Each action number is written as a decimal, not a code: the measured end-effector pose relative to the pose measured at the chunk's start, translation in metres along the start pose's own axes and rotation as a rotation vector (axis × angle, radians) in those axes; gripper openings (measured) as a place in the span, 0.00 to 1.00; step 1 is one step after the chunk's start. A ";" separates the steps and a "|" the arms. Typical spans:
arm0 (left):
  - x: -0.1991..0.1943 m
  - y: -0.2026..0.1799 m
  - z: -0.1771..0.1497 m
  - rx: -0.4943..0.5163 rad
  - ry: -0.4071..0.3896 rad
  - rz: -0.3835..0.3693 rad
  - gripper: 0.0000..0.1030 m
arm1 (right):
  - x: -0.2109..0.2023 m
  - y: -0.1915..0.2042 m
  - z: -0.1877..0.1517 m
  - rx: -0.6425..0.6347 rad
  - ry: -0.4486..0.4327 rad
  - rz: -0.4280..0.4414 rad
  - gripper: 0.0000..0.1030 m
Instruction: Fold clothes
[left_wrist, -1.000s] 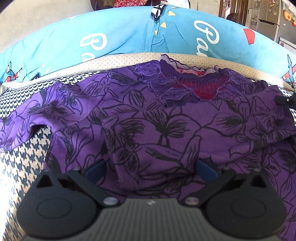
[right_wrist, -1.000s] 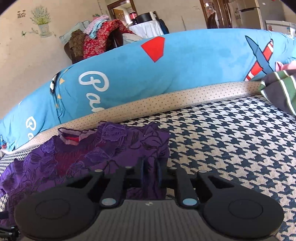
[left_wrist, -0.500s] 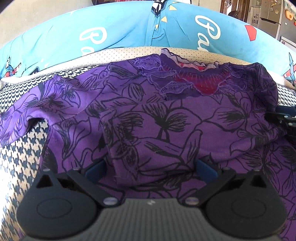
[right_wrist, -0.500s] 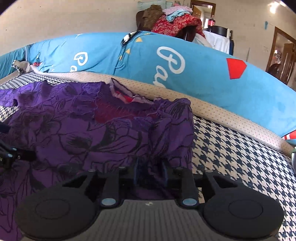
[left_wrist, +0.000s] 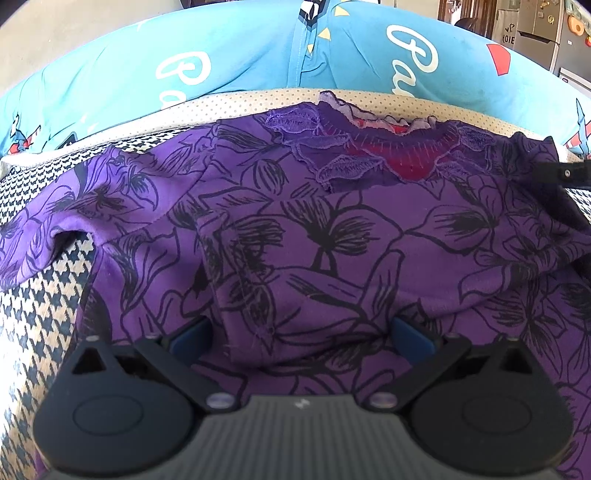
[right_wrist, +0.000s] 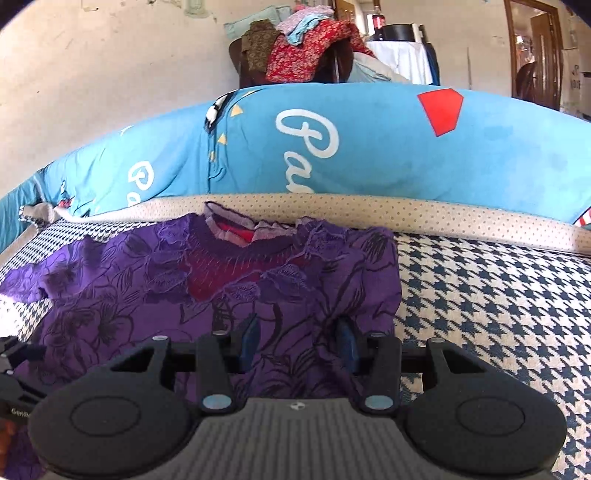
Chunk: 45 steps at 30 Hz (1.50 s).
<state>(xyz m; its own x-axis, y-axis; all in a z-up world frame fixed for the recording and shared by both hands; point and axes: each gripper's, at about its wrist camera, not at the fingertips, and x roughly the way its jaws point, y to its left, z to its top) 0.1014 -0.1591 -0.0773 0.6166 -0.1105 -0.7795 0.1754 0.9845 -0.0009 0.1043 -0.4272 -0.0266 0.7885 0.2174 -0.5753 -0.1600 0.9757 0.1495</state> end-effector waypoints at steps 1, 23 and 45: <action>0.000 0.000 0.000 0.000 0.000 0.000 1.00 | 0.000 -0.003 0.003 0.017 -0.010 -0.011 0.44; 0.001 -0.003 -0.003 0.013 -0.009 0.010 1.00 | 0.032 -0.070 0.038 0.202 -0.045 -0.162 0.45; 0.002 0.006 0.004 -0.024 0.014 0.016 1.00 | 0.040 -0.084 0.028 0.239 -0.014 -0.585 0.44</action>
<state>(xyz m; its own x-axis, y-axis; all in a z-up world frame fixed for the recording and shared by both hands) 0.1068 -0.1538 -0.0760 0.6082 -0.0925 -0.7884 0.1470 0.9891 -0.0027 0.1659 -0.5009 -0.0399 0.7133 -0.3519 -0.6061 0.4355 0.9001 -0.0102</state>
